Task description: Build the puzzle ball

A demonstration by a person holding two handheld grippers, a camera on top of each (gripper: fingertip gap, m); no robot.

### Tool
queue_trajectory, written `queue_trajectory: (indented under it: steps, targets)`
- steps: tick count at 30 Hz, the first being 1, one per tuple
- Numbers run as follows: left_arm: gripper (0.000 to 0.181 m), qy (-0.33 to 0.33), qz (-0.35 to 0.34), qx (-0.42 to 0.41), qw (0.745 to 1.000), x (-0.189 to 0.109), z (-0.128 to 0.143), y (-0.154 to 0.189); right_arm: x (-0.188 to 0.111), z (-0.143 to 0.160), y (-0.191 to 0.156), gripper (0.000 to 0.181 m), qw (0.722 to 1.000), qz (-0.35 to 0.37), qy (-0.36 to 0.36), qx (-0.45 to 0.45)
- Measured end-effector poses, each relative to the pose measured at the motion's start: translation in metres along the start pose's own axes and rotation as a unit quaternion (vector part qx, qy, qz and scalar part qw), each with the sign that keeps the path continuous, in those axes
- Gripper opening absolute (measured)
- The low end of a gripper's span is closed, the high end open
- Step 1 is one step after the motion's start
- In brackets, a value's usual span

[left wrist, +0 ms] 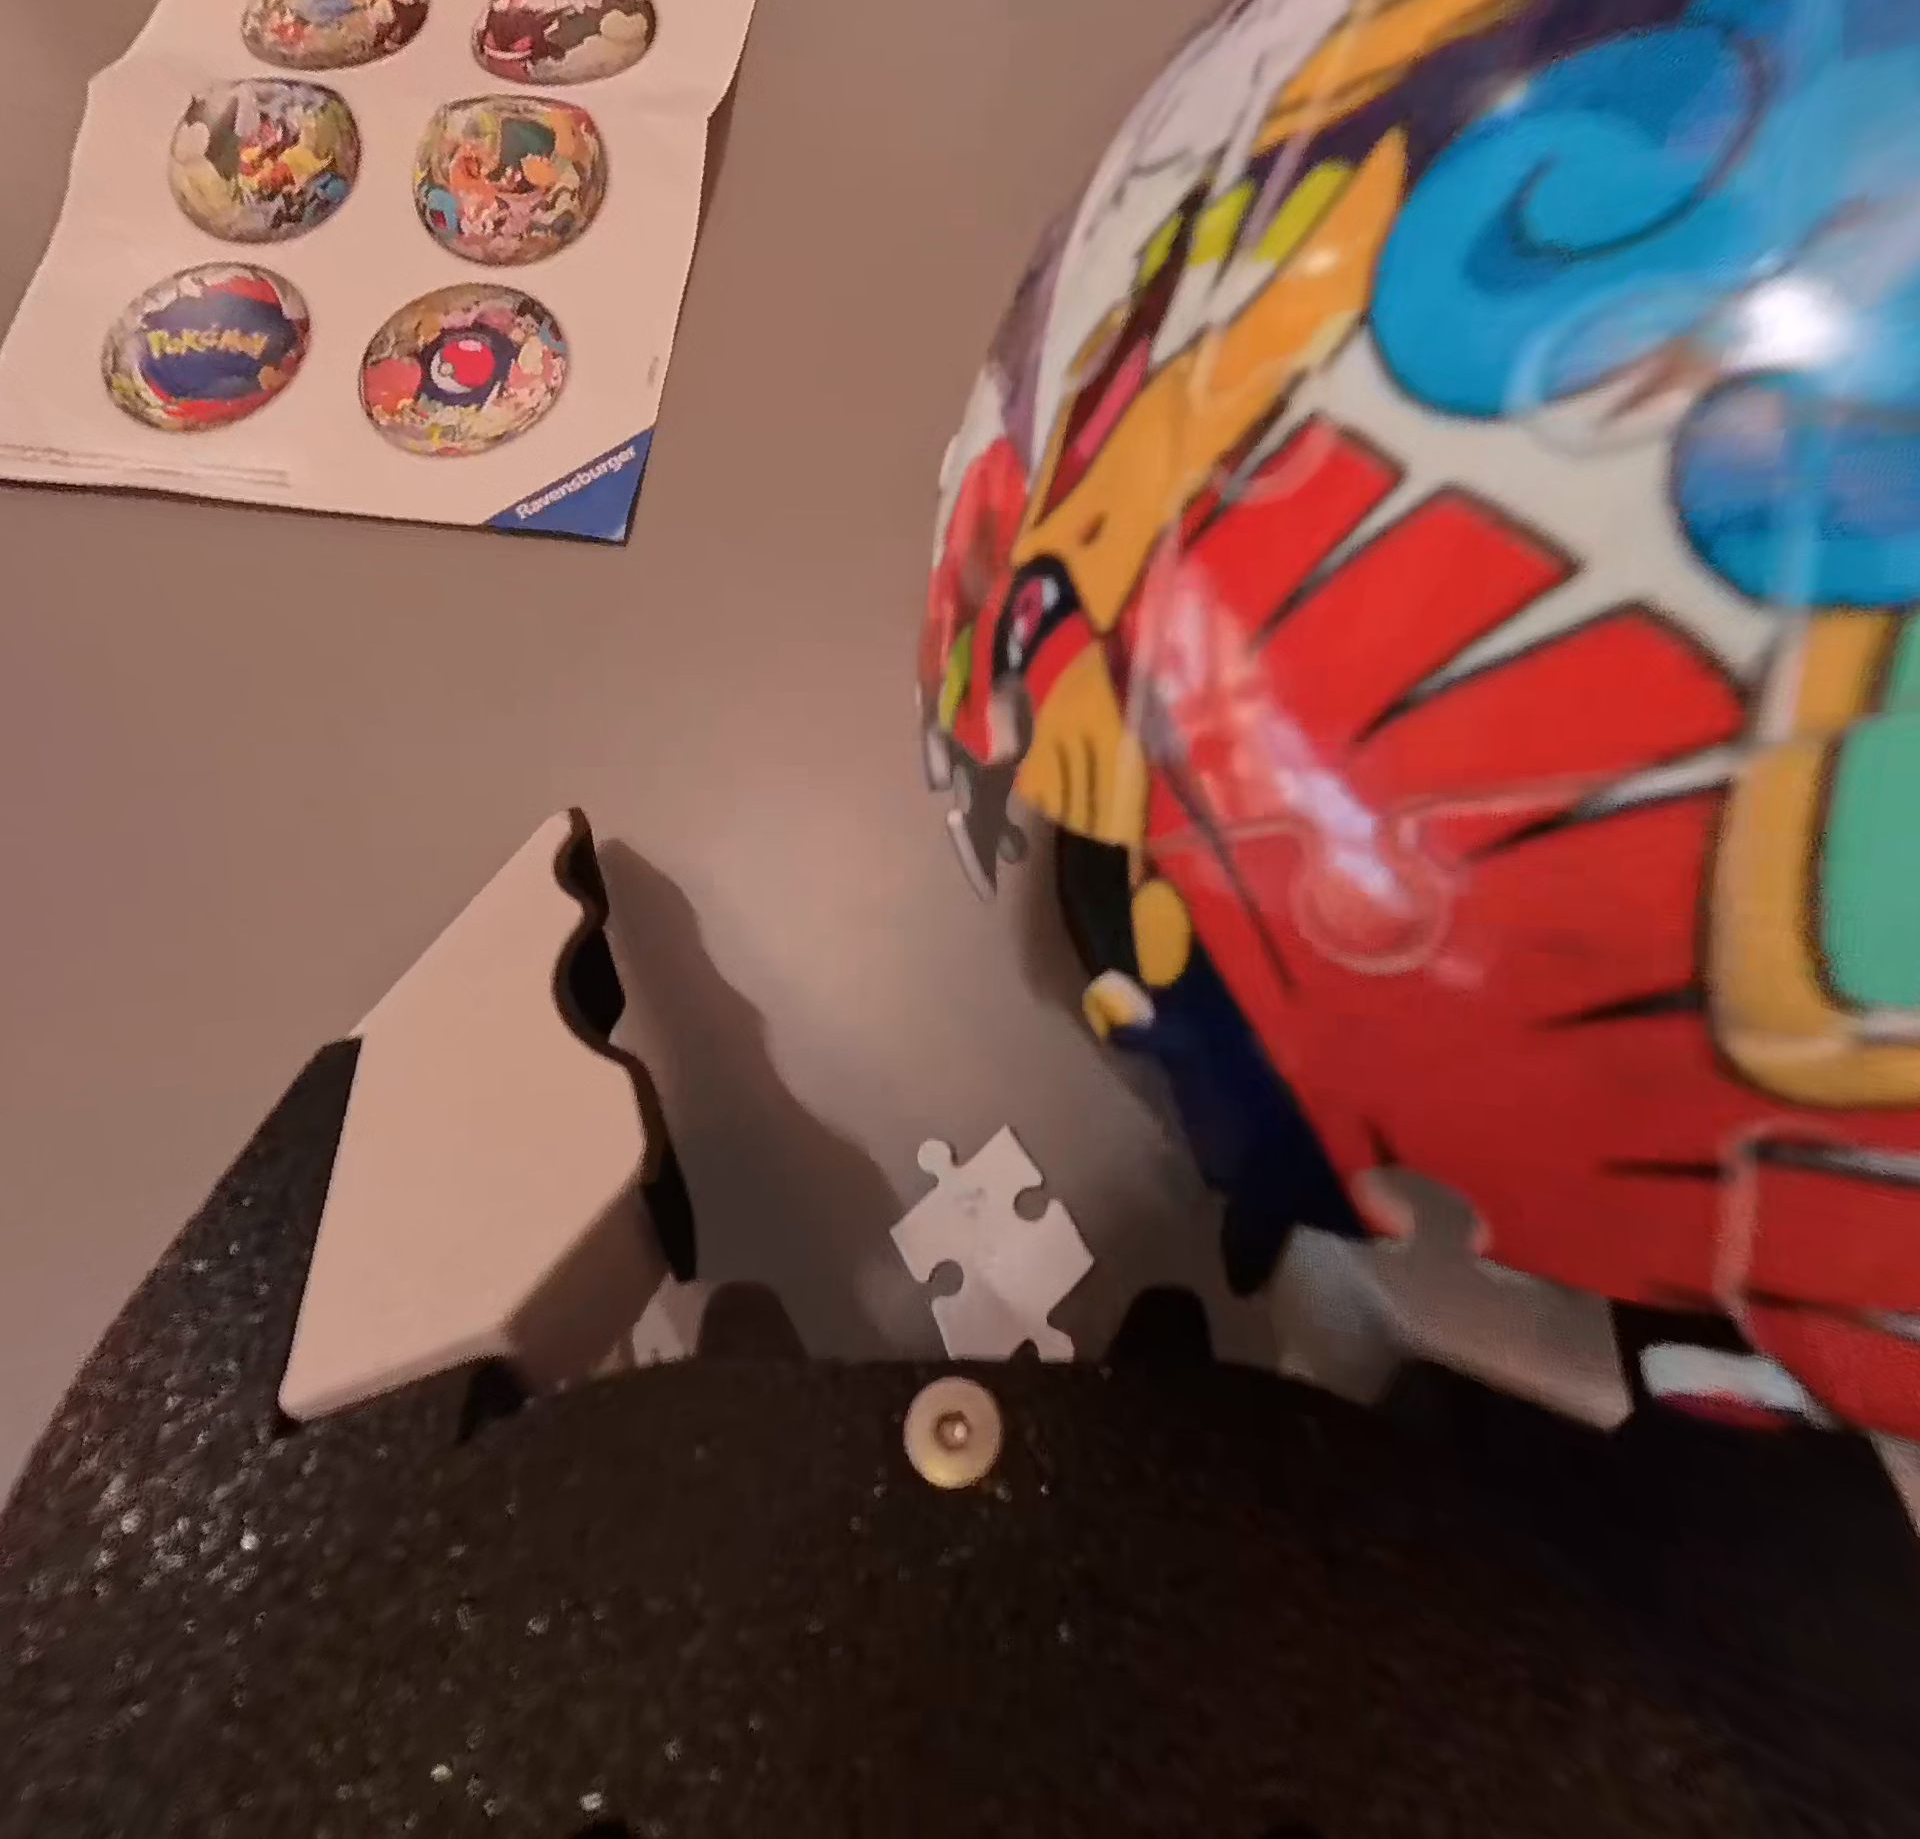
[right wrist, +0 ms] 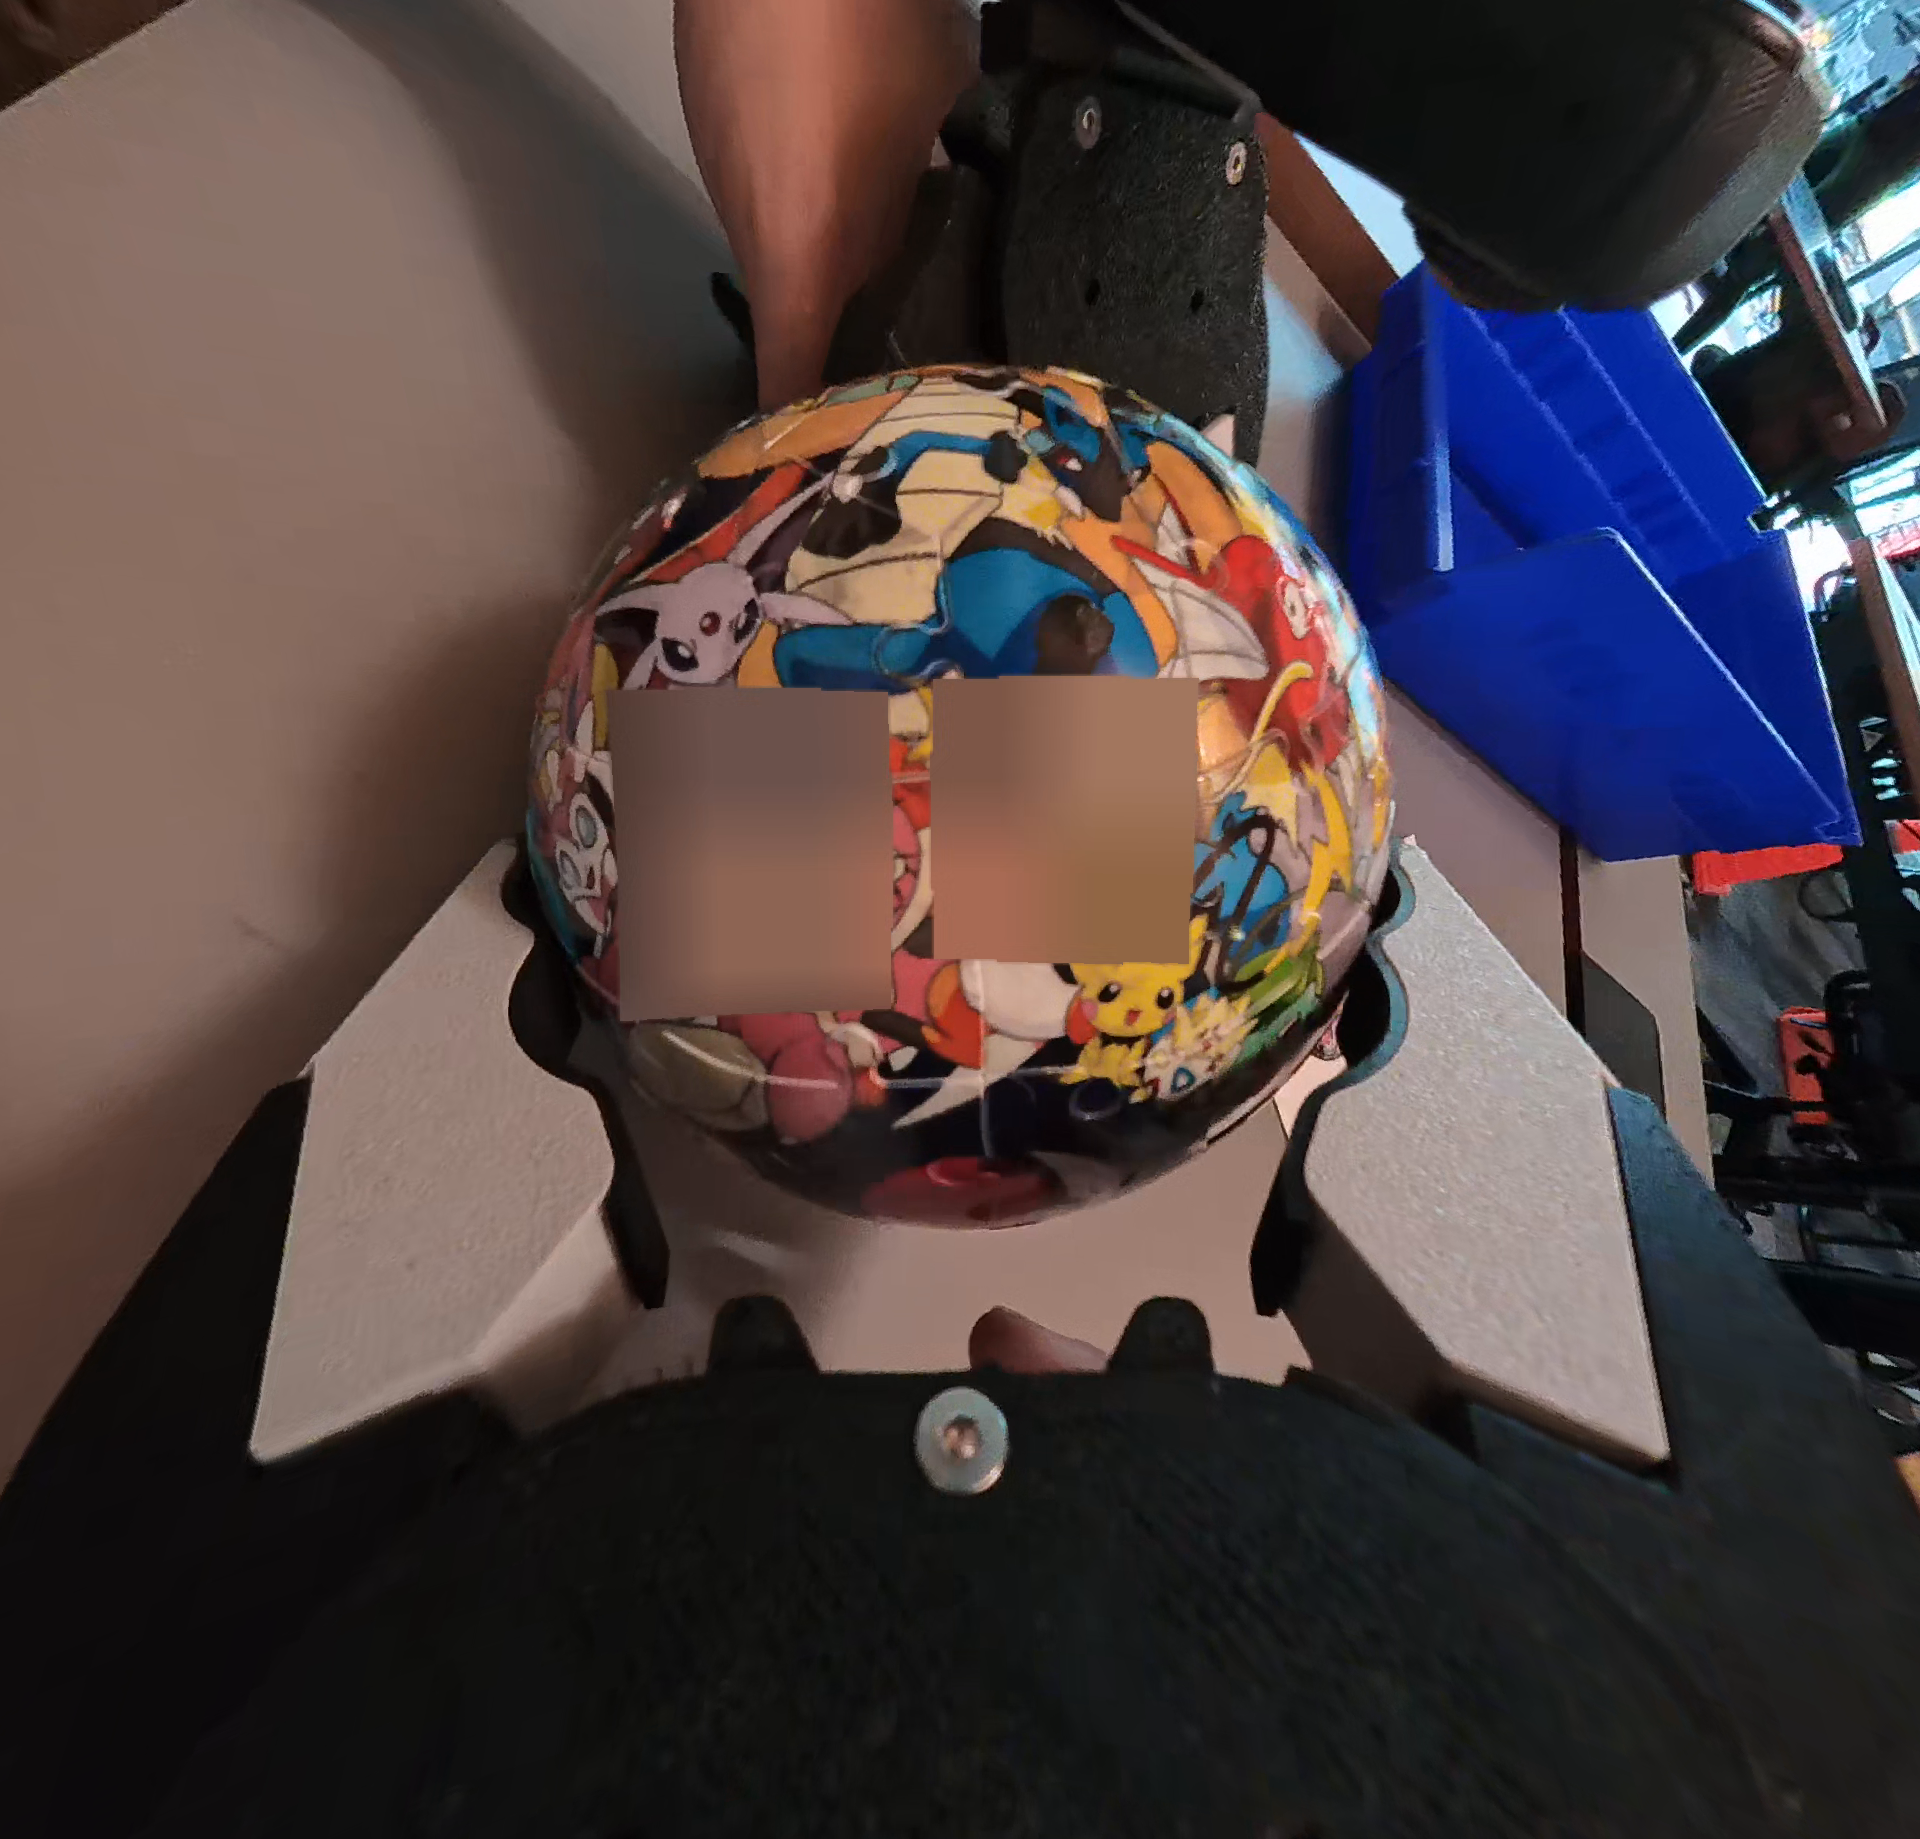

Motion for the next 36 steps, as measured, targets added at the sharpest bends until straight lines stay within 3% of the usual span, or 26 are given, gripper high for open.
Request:
queue_trajectory:
  steps: [13, 22, 28, 34, 36]
  targets:
    - [0.11, 0.027, 0.005, -0.045, 0.999, -0.034, 0.012, -0.022, 0.0, 0.0, 0.001, 0.149, 1.0, 0.01, 0.003, 0.004]
    - [0.059, -0.01, 0.085, -0.02, 0.996, -0.079, 0.056, -0.026, 0.0, -0.001, 0.001, 0.148, 1.0, 0.009, 0.001, 0.001]
    - [0.046, -0.02, 0.088, 0.031, 0.995, -0.072, 0.06, -0.013, 0.0, -0.001, 0.002, 0.148, 1.0, 0.01, -0.002, -0.001]
    - [0.03, -0.03, 0.076, 0.023, 0.996, -0.064, 0.053, -0.01, 0.0, -0.001, 0.001, 0.148, 1.0, 0.013, 0.0, -0.001]
    - [0.016, -0.035, 0.087, 0.028, 0.995, -0.063, 0.054, -0.005, 0.0, -0.001, 0.001, 0.149, 1.0, 0.013, -0.001, -0.002]
Point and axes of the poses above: each gripper's, where its closed fingertips meet, x out along the fingers, z out of its underside, y = z × x across the jaws, the point moved 3 cm from there along -x, back along the fingers, and after that the axes turned 5 degrees about -x, right-handed, at the moved point
